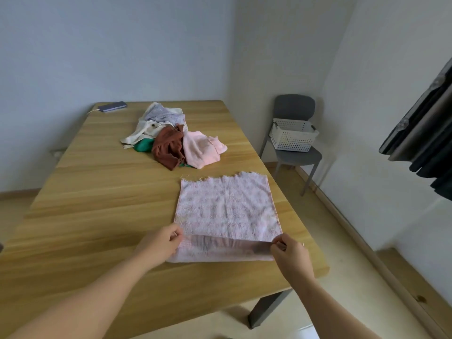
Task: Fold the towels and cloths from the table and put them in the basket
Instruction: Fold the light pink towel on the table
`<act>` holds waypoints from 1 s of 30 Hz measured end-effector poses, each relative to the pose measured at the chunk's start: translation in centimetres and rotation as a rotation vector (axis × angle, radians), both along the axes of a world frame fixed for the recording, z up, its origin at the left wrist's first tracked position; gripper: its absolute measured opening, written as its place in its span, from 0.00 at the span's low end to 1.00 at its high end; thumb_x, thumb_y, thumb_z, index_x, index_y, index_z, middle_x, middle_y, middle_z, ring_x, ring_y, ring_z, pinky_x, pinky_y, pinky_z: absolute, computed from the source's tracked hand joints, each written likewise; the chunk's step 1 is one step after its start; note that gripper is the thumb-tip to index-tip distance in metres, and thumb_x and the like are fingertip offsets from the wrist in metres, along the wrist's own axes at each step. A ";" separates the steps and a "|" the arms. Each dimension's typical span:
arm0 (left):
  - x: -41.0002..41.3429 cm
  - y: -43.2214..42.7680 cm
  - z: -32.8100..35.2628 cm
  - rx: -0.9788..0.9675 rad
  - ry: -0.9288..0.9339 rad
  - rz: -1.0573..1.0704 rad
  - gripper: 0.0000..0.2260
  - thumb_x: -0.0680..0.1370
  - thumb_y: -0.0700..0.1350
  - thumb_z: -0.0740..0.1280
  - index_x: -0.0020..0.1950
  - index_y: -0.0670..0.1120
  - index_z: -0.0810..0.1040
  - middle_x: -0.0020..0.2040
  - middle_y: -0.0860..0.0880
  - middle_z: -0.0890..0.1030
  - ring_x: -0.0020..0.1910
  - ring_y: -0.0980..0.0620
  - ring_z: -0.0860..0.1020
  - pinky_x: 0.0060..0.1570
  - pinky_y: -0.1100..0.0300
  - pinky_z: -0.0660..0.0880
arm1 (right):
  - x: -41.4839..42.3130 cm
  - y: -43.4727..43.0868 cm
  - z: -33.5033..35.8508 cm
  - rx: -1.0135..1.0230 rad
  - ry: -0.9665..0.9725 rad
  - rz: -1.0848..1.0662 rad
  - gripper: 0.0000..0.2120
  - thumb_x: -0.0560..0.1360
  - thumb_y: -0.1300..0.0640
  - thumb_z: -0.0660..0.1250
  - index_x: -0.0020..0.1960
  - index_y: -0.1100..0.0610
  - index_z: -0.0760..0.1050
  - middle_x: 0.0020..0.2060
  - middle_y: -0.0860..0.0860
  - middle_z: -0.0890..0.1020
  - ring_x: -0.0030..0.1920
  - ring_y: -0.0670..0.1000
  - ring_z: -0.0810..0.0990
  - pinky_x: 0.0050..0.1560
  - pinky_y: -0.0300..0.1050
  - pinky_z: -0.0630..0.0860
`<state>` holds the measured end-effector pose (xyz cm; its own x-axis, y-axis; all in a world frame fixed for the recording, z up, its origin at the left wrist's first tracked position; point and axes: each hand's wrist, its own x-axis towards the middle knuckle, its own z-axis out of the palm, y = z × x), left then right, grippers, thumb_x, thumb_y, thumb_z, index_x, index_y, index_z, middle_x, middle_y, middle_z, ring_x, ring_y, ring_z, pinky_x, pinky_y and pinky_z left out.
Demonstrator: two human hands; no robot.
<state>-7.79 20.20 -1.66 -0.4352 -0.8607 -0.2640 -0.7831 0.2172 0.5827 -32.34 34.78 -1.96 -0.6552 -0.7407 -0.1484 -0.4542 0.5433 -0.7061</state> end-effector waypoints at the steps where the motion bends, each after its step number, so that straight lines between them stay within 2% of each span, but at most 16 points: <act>1: -0.4 -0.6 0.5 -0.015 0.010 0.004 0.08 0.80 0.46 0.60 0.42 0.55 0.73 0.38 0.55 0.80 0.37 0.56 0.80 0.37 0.62 0.72 | -0.4 -0.7 0.3 -0.016 0.010 0.002 0.08 0.74 0.62 0.59 0.42 0.54 0.76 0.33 0.51 0.79 0.39 0.52 0.76 0.31 0.41 0.67; 3: -1.3 -2.0 1.4 -0.044 0.041 0.029 0.08 0.80 0.45 0.60 0.42 0.54 0.73 0.39 0.54 0.81 0.38 0.55 0.80 0.38 0.60 0.73 | -1.2 -2.3 1.1 -0.039 0.037 0.011 0.08 0.75 0.62 0.59 0.41 0.53 0.76 0.33 0.52 0.80 0.35 0.51 0.75 0.33 0.40 0.68; 6: -2.9 -4.6 2.4 -0.074 0.077 0.067 0.07 0.80 0.46 0.60 0.43 0.54 0.74 0.38 0.53 0.81 0.39 0.53 0.81 0.41 0.55 0.76 | -2.8 -5.3 2.0 -0.098 0.059 0.017 0.09 0.75 0.62 0.60 0.42 0.54 0.76 0.33 0.50 0.79 0.35 0.50 0.75 0.42 0.43 0.71; 8: -4.2 -6.7 2.8 -0.095 0.080 0.090 0.07 0.80 0.46 0.60 0.43 0.53 0.74 0.38 0.53 0.81 0.39 0.53 0.81 0.43 0.53 0.77 | -4.2 -7.6 2.5 -0.120 0.067 0.034 0.08 0.75 0.63 0.60 0.42 0.54 0.76 0.33 0.48 0.79 0.33 0.49 0.74 0.36 0.43 0.70; 10: -5.4 -8.8 3.1 -0.136 0.054 0.101 0.07 0.80 0.46 0.60 0.44 0.52 0.74 0.38 0.54 0.81 0.37 0.55 0.80 0.42 0.55 0.76 | -5.6 -10.0 2.7 -0.126 0.079 0.054 0.08 0.75 0.62 0.59 0.43 0.54 0.77 0.32 0.48 0.78 0.32 0.49 0.74 0.33 0.43 0.68; 12: -6.5 -10.9 3.2 -0.154 0.049 0.120 0.07 0.80 0.46 0.60 0.44 0.52 0.74 0.38 0.54 0.80 0.37 0.56 0.79 0.41 0.56 0.76 | -7.0 -12.5 2.9 -0.121 0.086 0.072 0.09 0.75 0.62 0.59 0.44 0.55 0.77 0.33 0.47 0.78 0.34 0.50 0.74 0.33 0.43 0.69; 16: -8.1 -14.8 2.3 -0.119 0.053 0.170 0.09 0.79 0.46 0.61 0.40 0.55 0.72 0.36 0.55 0.78 0.39 0.50 0.79 0.45 0.51 0.77 | -9.5 -17.3 2.9 -0.102 0.088 0.125 0.08 0.75 0.62 0.59 0.45 0.54 0.77 0.35 0.46 0.78 0.38 0.50 0.76 0.36 0.43 0.71; 19: -9.2 -17.0 1.8 -0.123 0.071 0.196 0.10 0.79 0.45 0.61 0.38 0.54 0.71 0.34 0.53 0.77 0.38 0.48 0.78 0.45 0.50 0.76 | -10.8 -20.1 3.1 -0.098 0.085 0.154 0.09 0.75 0.61 0.59 0.47 0.56 0.78 0.37 0.48 0.80 0.36 0.48 0.74 0.35 0.43 0.71; 22: -10.2 -18.9 1.4 -0.130 0.102 0.225 0.10 0.79 0.43 0.61 0.38 0.52 0.71 0.35 0.50 0.77 0.39 0.47 0.77 0.43 0.52 0.75 | -11.7 -22.4 2.9 -0.076 0.100 0.171 0.10 0.76 0.61 0.59 0.50 0.57 0.78 0.41 0.52 0.81 0.39 0.49 0.72 0.40 0.43 0.69; 24: -10.9 -20.2 1.1 -0.158 0.121 0.246 0.09 0.80 0.42 0.60 0.41 0.51 0.71 0.39 0.47 0.79 0.43 0.44 0.79 0.46 0.49 0.75 | -12.2 -24.0 2.7 -0.082 0.110 0.179 0.10 0.77 0.61 0.59 0.53 0.57 0.78 0.45 0.53 0.82 0.45 0.50 0.74 0.45 0.42 0.68; 25: -11.2 -20.8 0.9 -0.163 0.130 0.239 0.06 0.80 0.42 0.60 0.45 0.51 0.73 0.45 0.46 0.80 0.48 0.43 0.78 0.49 0.49 0.74 | -12.4 -24.7 2.3 -0.094 0.097 0.184 0.11 0.77 0.61 0.59 0.56 0.57 0.77 0.48 0.52 0.81 0.50 0.52 0.75 0.48 0.42 0.69; 26: -11.6 -21.3 0.5 -0.159 0.143 0.216 0.06 0.80 0.42 0.60 0.54 0.49 0.73 0.55 0.45 0.78 0.55 0.43 0.77 0.53 0.49 0.73 | -12.6 -25.2 1.9 -0.096 0.072 0.193 0.13 0.77 0.61 0.60 0.61 0.55 0.74 0.54 0.52 0.80 0.56 0.53 0.75 0.50 0.42 0.70; 28: -12.3 -21.5 -0.4 -0.117 0.128 0.130 0.21 0.79 0.41 0.62 0.71 0.45 0.62 0.71 0.45 0.63 0.68 0.46 0.67 0.64 0.53 0.66 | -12.5 -25.6 0.7 -0.047 0.046 0.242 0.23 0.77 0.60 0.62 0.71 0.53 0.63 0.68 0.48 0.68 0.66 0.51 0.69 0.56 0.42 0.71; 30: -12.9 -21.0 -1.6 -0.093 0.089 0.041 0.27 0.78 0.40 0.62 0.75 0.46 0.55 0.75 0.46 0.54 0.71 0.48 0.61 0.67 0.56 0.63 | -12.0 -25.4 -0.7 0.039 0.069 0.308 0.28 0.77 0.59 0.62 0.74 0.51 0.56 0.74 0.45 0.59 0.71 0.50 0.64 0.63 0.44 0.69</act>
<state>-20.67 -0.81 -3.30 -0.4169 -0.8974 -0.1443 -0.7387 0.2420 0.6291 -44.35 9.40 -2.62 -0.4106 -0.9004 -0.1436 -0.6474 0.3988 -0.6495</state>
